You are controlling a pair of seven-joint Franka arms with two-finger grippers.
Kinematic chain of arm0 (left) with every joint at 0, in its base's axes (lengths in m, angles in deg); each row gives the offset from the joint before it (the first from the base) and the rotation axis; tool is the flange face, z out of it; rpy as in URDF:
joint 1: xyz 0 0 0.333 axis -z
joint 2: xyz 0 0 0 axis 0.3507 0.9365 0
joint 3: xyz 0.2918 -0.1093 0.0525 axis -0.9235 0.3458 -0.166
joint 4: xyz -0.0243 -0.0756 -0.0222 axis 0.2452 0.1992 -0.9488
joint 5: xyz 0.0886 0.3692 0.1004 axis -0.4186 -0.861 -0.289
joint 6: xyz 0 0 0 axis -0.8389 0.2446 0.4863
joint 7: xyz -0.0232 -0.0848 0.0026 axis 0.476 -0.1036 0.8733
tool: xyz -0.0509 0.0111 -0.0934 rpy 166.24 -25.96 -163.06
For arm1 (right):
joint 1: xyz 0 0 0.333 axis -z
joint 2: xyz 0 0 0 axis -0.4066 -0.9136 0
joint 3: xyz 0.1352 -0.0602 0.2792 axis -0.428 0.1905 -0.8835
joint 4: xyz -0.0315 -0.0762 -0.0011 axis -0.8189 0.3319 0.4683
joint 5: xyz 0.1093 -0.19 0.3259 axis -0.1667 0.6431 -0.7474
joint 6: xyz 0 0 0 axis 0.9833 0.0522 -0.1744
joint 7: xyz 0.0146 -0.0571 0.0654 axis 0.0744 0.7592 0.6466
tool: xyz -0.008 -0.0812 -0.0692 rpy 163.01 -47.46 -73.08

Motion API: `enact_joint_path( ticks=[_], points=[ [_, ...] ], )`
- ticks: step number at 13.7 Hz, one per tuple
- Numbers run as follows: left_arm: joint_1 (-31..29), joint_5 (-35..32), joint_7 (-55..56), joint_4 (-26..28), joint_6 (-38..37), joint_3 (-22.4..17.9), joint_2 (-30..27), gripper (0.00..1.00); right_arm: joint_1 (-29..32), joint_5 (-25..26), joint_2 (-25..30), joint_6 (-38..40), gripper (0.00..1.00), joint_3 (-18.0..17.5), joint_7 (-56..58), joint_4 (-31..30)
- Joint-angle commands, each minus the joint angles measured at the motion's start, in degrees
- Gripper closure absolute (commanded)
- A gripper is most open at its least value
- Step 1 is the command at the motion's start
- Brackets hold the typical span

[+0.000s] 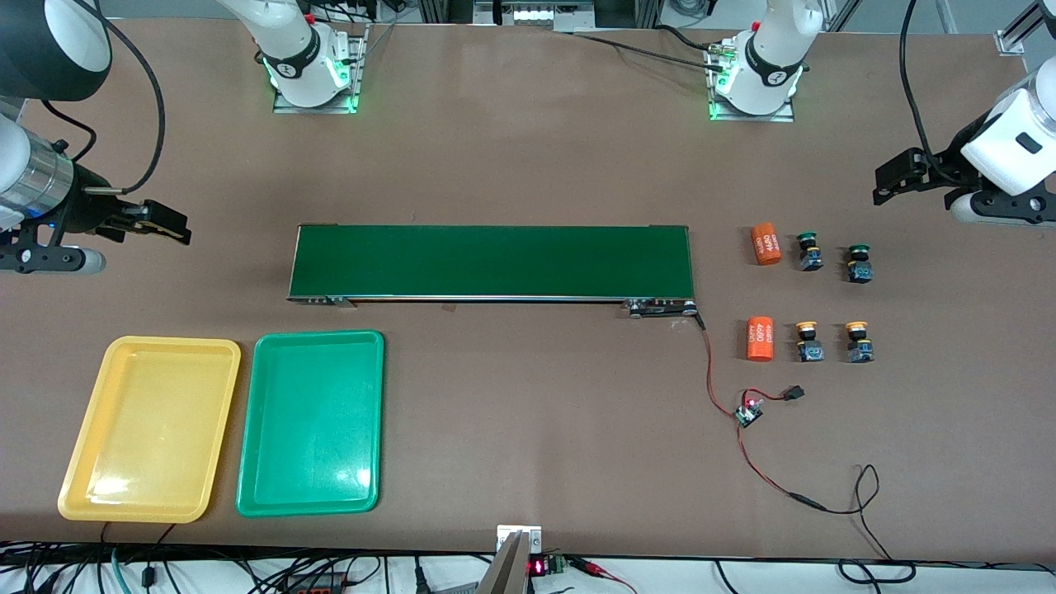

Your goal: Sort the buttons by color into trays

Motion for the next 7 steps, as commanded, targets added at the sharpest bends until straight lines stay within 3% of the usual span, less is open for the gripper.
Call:
enact_joint_path(
  ticks=[1, 7],
  points=[
    [0.9, -1.3, -1.1, 0.5, -0.1, -0.9, -1.0, 0.00, -0.2, -0.6, 1.4, -0.8, 0.00, 0.3, 0.0, -1.5],
    [0.8, -1.4, -0.8, 0.8, -1.3, -0.9, -1.0, 0.00, 0.0, -0.5, 1.2, -0.7, 0.00, 0.3, 0.5, -1.4]
  ],
)
